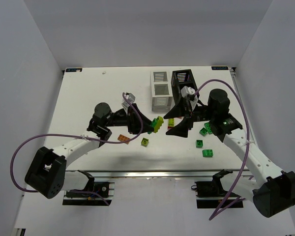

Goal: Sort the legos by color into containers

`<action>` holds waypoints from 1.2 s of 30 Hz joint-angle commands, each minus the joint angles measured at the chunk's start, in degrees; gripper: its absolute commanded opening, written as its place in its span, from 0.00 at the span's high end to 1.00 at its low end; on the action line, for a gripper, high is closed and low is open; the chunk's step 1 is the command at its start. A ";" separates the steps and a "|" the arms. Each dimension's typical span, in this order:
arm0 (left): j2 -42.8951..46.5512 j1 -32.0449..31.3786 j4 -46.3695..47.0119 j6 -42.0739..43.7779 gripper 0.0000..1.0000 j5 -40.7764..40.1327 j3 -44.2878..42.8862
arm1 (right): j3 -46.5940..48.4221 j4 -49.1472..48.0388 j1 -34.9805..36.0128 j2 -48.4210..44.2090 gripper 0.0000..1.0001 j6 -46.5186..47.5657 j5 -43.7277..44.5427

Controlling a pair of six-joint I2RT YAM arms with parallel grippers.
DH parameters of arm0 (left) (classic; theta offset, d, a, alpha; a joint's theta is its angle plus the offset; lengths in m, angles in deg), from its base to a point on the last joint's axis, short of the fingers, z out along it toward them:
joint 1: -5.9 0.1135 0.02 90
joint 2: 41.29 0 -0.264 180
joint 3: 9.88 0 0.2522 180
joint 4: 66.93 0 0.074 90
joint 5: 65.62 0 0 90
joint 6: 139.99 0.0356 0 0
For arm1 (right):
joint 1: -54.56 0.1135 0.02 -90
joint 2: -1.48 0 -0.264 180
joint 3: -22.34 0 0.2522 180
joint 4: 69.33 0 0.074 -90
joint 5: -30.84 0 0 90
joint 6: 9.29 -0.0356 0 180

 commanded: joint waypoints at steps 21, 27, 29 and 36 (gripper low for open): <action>2.63 -2.30 0.52 2.27 0.99 1.34 0.23 | 0.79 -5.86 4.21 3.24 0.25 -3.53 5.74; 3.33 -2.74 0.61 2.36 0.99 1.34 0.41 | 0.87 -6.13 4.64 3.94 0.34 -4.06 6.09; 3.42 -2.74 0.52 2.45 0.99 1.34 0.49 | 0.87 -6.13 4.82 4.46 0.47 -4.23 6.18; 5.53 -2.74 1.40 3.32 0.99 1.25 0.93 | 0.61 -3.06 4.82 4.21 0.98 -1.96 7.23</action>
